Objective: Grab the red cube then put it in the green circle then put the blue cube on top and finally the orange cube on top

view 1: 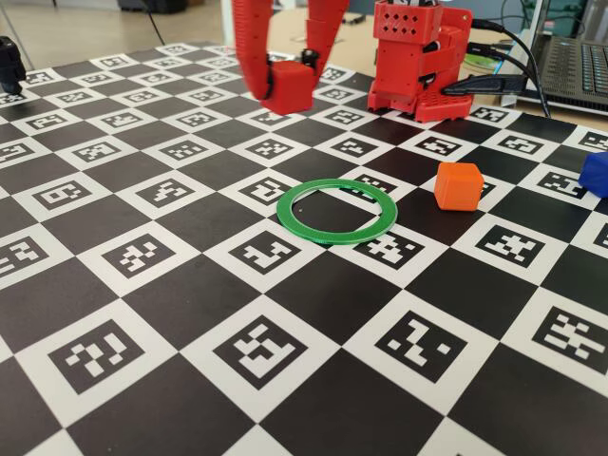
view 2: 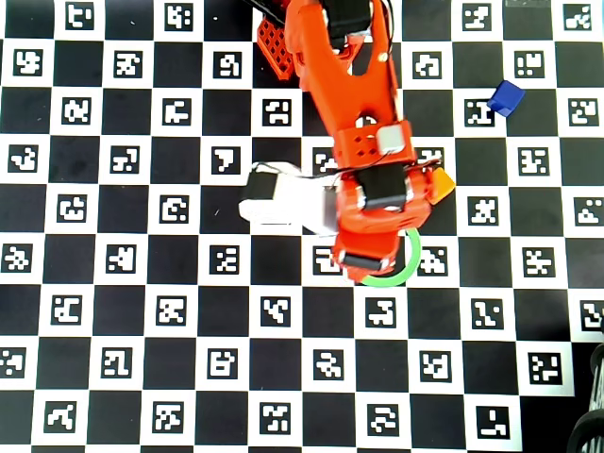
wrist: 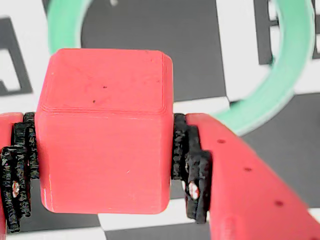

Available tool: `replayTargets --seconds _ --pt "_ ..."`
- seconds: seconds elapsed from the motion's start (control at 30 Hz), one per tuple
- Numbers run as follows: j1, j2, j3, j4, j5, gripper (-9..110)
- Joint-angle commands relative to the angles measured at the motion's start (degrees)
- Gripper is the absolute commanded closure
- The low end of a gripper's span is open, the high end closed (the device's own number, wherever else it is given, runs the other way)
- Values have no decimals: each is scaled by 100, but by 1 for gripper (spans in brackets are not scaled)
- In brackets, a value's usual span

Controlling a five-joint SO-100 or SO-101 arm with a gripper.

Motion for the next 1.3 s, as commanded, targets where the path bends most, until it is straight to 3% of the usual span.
replayTargets --seconds 0.0,0.6,1.27 --pt "-360 642 35 -167 193 94" --pt "-650 132 1433 -1714 44 95" --pt "-483 -448 1775 -2417 -545 95"
